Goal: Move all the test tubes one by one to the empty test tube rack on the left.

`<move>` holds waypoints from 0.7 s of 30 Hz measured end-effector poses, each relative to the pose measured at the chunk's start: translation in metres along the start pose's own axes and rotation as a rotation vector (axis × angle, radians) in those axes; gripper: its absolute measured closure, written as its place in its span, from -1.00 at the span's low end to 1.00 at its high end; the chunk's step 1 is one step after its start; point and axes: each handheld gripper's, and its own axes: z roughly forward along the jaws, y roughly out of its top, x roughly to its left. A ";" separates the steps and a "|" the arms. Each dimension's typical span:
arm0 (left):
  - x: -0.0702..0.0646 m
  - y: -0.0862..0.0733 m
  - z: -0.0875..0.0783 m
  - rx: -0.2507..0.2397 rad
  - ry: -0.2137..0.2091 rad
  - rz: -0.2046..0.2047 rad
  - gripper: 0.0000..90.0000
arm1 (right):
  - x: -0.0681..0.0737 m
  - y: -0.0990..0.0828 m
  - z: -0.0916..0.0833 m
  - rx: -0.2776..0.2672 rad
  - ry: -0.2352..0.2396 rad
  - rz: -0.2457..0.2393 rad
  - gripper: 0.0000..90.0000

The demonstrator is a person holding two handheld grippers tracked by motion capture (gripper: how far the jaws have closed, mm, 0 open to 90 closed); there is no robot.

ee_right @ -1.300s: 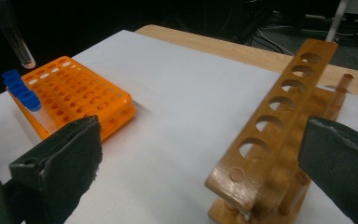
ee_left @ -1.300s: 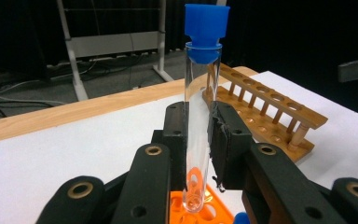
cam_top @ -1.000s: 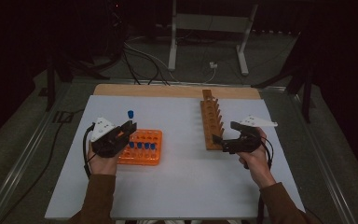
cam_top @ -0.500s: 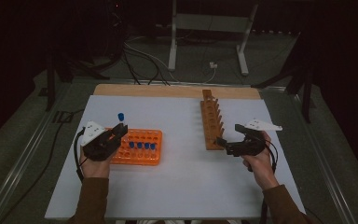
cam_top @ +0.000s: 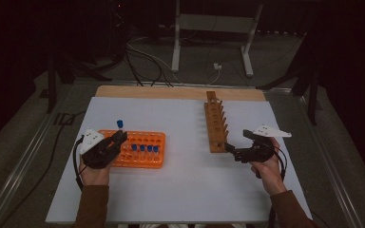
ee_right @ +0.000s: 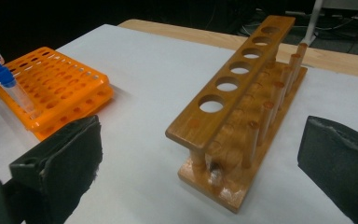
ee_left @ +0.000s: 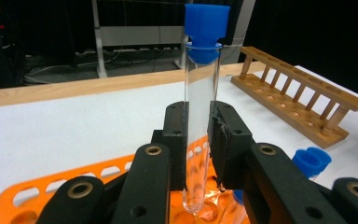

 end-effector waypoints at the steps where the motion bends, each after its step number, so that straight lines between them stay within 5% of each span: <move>1: 0.000 -0.002 0.000 0.003 0.000 -0.002 0.74 | 0.000 -0.002 0.000 0.003 0.000 0.004 -1.00; 21: -0.004 -0.028 0.007 0.083 -0.007 0.009 0.74 | -0.003 -0.013 0.002 0.014 0.002 0.021 -1.00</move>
